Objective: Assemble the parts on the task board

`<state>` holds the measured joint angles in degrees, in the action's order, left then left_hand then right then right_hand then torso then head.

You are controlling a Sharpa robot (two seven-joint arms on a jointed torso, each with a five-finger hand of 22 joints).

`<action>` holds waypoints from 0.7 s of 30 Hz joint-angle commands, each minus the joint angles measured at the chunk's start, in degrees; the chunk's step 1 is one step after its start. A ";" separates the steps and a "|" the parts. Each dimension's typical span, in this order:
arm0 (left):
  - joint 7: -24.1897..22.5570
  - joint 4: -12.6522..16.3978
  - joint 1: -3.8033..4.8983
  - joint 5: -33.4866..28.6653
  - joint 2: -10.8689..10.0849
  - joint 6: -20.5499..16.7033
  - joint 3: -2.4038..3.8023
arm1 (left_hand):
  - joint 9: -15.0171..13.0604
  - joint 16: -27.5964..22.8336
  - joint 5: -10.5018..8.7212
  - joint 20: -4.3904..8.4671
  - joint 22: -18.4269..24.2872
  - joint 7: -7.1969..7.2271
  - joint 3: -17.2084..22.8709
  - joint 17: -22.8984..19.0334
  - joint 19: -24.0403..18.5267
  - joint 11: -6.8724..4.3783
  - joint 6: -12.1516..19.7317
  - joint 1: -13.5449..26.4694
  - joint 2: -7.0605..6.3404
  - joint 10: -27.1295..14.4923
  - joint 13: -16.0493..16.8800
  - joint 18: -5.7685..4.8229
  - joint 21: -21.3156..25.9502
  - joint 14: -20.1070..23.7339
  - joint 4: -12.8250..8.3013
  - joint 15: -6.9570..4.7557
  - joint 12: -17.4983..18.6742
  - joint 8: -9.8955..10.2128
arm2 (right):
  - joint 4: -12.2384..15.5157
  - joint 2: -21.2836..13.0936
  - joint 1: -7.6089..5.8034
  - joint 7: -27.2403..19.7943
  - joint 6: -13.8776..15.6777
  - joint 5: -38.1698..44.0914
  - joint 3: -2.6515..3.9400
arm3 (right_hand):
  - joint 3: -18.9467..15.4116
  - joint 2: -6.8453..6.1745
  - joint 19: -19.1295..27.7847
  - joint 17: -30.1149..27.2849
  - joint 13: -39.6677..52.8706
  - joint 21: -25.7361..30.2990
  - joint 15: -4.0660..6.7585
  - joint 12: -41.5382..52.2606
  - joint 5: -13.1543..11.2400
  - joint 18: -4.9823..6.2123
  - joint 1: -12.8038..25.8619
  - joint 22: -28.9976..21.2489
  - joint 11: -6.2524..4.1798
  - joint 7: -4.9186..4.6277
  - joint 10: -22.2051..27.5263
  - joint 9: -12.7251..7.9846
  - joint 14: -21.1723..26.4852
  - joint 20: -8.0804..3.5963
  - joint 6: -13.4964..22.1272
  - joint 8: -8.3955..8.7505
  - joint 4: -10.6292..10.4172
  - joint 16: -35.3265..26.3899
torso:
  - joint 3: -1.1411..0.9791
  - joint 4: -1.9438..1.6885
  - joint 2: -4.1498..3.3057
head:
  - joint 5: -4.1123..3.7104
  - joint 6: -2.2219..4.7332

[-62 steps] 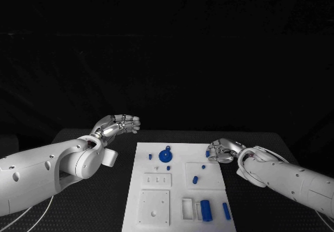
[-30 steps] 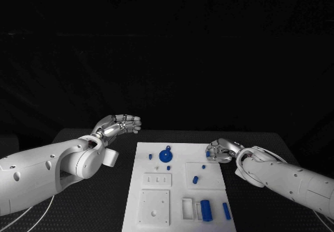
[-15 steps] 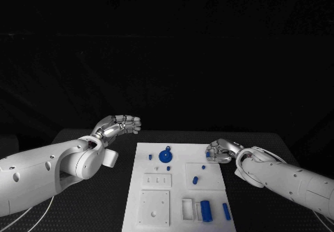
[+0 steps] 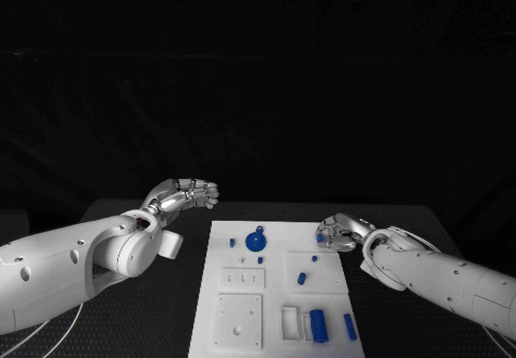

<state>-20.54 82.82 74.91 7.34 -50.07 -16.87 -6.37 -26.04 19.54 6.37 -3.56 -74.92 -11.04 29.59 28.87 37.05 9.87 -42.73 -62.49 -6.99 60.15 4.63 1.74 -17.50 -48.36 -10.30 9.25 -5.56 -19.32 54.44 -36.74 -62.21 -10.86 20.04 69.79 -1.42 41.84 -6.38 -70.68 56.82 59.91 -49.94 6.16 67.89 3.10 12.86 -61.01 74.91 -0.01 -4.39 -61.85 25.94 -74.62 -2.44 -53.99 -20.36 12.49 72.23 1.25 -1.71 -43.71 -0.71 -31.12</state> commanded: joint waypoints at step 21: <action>17.07 -1.02 0.14 12.70 4.08 4.12 0.03 | 0.69 6.46 -1.04 4.81 -1.33 2.48 -1.71 5.39 8.60 -4.92 -7.94 4.66 0.12 12.50 2.15 1.12 -5.68 -10.93 0.68 -4.99 -2.59 -0.96 | 16.10 -0.62 -5.85 17.23 0.29 18.01 0.47 | 0.42 -1.13 -0.69 0.45 -0.04 -0.59 0.84 0.45 -0.31 2.14 1.08 1.03 -0.77 -1.26 -0.44 0.58 -0.11 -0.74 -2.90 -0.40 -0.28 0.12 | -0.18 0.83 1.29 | 0.95 1.19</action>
<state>-9.05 81.70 74.96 15.78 -46.34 -15.14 -6.38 -25.40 25.73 5.58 1.13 -74.94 -8.58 28.08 34.19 45.38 4.93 -50.26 -58.33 -6.99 72.40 6.70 2.64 -22.92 -58.87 -9.71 4.21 -7.98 -20.59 69.41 -37.45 -67.85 0.70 21.61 82.02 -0.98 42.00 -7.16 -71.14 57.19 59.86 -50.25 6.56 68.11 3.10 12.87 -60.24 74.91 -0.42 -3.87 -62.26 26.34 -74.63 -2.88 -54.52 -20.39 12.33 72.23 1.10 -1.07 -42.94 0.03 -30.05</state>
